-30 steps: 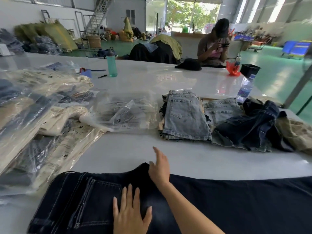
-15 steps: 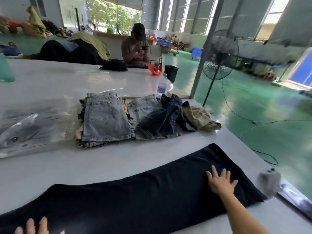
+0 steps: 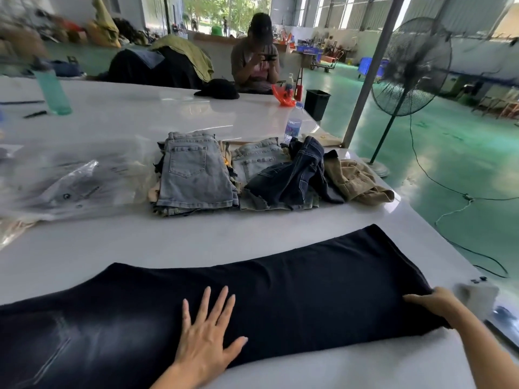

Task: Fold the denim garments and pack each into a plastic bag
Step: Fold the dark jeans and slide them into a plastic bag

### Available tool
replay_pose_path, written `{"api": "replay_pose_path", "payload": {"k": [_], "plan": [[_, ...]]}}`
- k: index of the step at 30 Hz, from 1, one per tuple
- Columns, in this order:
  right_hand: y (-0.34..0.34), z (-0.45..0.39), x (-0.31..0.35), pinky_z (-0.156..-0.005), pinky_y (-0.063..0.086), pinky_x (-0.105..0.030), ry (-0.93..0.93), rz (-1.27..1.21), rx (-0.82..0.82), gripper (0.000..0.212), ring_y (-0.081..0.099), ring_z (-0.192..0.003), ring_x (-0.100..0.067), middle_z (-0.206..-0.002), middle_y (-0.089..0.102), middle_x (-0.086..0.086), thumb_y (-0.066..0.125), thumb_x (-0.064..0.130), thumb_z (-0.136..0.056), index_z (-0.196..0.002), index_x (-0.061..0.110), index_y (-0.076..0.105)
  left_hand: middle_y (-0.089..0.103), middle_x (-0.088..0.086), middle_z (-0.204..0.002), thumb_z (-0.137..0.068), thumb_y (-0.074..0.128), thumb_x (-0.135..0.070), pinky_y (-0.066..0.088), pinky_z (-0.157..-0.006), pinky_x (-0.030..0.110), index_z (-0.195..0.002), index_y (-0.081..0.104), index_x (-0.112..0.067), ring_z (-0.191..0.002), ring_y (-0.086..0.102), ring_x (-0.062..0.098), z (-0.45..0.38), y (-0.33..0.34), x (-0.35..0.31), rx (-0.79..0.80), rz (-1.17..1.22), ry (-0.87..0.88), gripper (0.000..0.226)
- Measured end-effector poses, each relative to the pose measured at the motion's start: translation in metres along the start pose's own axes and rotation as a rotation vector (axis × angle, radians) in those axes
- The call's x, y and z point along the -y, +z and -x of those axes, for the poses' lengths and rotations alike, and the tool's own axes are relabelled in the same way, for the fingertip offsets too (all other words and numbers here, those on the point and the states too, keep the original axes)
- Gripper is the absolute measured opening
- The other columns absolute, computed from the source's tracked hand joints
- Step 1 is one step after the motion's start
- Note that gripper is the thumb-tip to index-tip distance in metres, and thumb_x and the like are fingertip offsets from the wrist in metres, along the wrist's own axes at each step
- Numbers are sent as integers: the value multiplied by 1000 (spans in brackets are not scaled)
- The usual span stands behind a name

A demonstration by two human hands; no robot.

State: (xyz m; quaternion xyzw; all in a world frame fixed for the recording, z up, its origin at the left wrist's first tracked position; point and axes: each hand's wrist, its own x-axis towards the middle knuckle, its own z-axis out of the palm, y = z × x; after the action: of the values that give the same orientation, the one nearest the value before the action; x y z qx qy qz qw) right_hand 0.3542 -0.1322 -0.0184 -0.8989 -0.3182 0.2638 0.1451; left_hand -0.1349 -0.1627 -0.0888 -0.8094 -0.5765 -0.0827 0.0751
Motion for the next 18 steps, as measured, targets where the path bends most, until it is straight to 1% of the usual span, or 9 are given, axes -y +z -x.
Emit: {"api": "replay_pose_path", "payload": {"k": [2, 4, 6, 7, 10, 11, 13, 15, 18], "plan": [[-9, 0, -7, -57, 55, -39, 71, -191, 89, 35, 65, -59, -34, -71, 67, -22, 79, 11, -76, -94, -13, 61, 53, 3, -138, -75, 36, -66, 6, -103, 58, -127, 61, -24, -141, 13, 30, -1, -3, -2, 38, -20, 22, 72], [-18, 3, -7, -42, 50, -29, 89, -294, 123, 29, 62, -45, -29, -64, 65, -21, 72, 4, -81, -100, -12, 57, 53, 2, -137, -75, 37, -66, 4, -104, 56, -127, 59, -27, -144, 3, 28, 0, -7, -3, 56, -23, 46, 69], [-23, 8, 2, -46, 47, -27, 40, -301, 106, 29, 60, -50, -28, -71, 63, -21, 69, 0, -82, -105, -10, 55, 51, 2, -139, -77, 34, -66, 3, -106, 53, -128, 59, -28, -143, 9, 30, 1, -17, -4, 138, 18, 15, 68], [-25, 13, 11, -50, 45, -27, -8, -300, 92, 31, 59, -57, -28, -76, 61, -21, 67, -2, -81, -109, -9, 54, 44, 2, -145, -80, 32, -66, 0, -107, 51, -133, 54, -30, -142, 12, 32, 1, -19, -3, 175, 37, 2, 68], [-23, 40, 48, -54, 43, -29, -174, -323, 35, 38, 55, -67, -28, -84, 59, -17, 65, -9, -79, -114, 0, 53, -9, -10, -156, -89, 34, -64, -24, -109, 36, -150, 13, -35, -145, -16, 23, -6, -17, 0, 293, 294, -64, 70], [-20, 52, 62, -54, 43, -29, -230, -340, 27, 39, 55, -65, -27, -84, 60, -17, 65, -10, -78, -113, 2, 54, -5, -14, -155, -91, 44, -57, -20, -112, 32, -150, 17, -31, -146, -12, 16, -9, -18, 1, 311, 487, -124, 69], [-5, 84, 95, -56, 44, -29, -363, -373, 30, 38, 55, -64, -25, -86, 61, -15, 66, -9, -76, -111, 4, 55, 28, -12, -149, -92, 59, -34, 3, -117, 29, -137, 46, -21, -144, 14, 11, -16, -28, 2, 183, 949, -343, 49], [18, 125, 128, -65, 47, -31, -521, -381, 3, 37, 57, -73, -26, -92, 61, -12, 66, -4, -76, -110, 8, 55, 56, 0, -132, -93, 59, -21, 34, -105, 26, -111, 65, -20, -127, 48, 16, -22, -48, 6, 100, 1407, -631, 20], [66, 204, 162, -70, 40, -23, -801, -333, -88, 35, 56, -79, -16, -87, 60, 3, 67, 5, -73, -102, 20, 55, 69, 13, -111, -96, 45, -43, 50, -81, 34, -108, 63, -10, -105, 64, 27, -27, -60, 25, 235, 1860, -903, 39]]}}
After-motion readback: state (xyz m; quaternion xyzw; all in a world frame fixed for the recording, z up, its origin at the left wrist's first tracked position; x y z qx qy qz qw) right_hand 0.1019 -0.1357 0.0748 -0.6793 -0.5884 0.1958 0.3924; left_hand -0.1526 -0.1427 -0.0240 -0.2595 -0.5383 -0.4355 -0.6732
